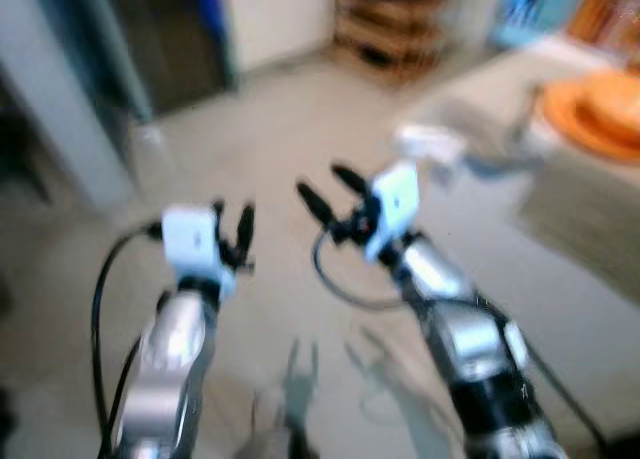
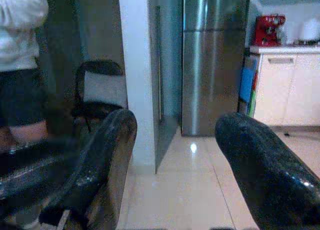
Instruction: Setting the table
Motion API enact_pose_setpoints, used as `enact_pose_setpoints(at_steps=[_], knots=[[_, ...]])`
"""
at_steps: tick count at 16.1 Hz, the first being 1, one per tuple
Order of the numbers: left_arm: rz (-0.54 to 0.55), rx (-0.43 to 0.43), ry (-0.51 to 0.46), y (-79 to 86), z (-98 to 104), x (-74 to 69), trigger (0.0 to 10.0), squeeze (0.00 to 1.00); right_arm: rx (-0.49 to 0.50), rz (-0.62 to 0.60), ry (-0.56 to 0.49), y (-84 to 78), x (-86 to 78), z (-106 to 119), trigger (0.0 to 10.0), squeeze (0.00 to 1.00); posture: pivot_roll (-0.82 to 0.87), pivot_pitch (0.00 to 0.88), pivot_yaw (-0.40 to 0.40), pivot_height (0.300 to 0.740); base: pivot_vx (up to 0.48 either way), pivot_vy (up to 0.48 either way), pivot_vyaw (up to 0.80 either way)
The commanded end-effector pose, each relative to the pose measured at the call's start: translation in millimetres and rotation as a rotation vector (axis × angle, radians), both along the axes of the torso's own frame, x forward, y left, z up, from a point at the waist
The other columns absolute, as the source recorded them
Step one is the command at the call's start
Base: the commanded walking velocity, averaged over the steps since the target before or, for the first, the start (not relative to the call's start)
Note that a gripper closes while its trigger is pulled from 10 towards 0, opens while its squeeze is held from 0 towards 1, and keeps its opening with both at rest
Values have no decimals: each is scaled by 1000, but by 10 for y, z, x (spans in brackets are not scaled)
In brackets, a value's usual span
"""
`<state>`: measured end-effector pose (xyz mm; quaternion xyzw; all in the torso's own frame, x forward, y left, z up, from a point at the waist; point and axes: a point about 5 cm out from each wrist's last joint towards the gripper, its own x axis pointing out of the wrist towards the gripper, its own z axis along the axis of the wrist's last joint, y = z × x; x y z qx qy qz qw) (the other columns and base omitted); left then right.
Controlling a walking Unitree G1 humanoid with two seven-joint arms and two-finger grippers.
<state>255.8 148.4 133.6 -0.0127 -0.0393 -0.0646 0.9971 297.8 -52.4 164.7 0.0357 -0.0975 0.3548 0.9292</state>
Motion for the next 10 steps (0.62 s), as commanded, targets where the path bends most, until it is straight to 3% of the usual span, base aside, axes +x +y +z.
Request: enact_pose_setpoints(at_steps=[1,6,10], knots=[[-14,4,-33,-36,83,27,10000,0,-10,-32,6,-40,25,3,10000,0,-55,83,1,740,480,0,0],[-23,0,-38,-55,95,23,10000,0,58,-17,3,-61,18,98,10000,0,-59,89,6,740,480,0,153],[-30,0,-41,-64,102,25,10000,0,48,-77,-6,-63,70,161,10000,0,-55,91,6,740,480,0,0]])
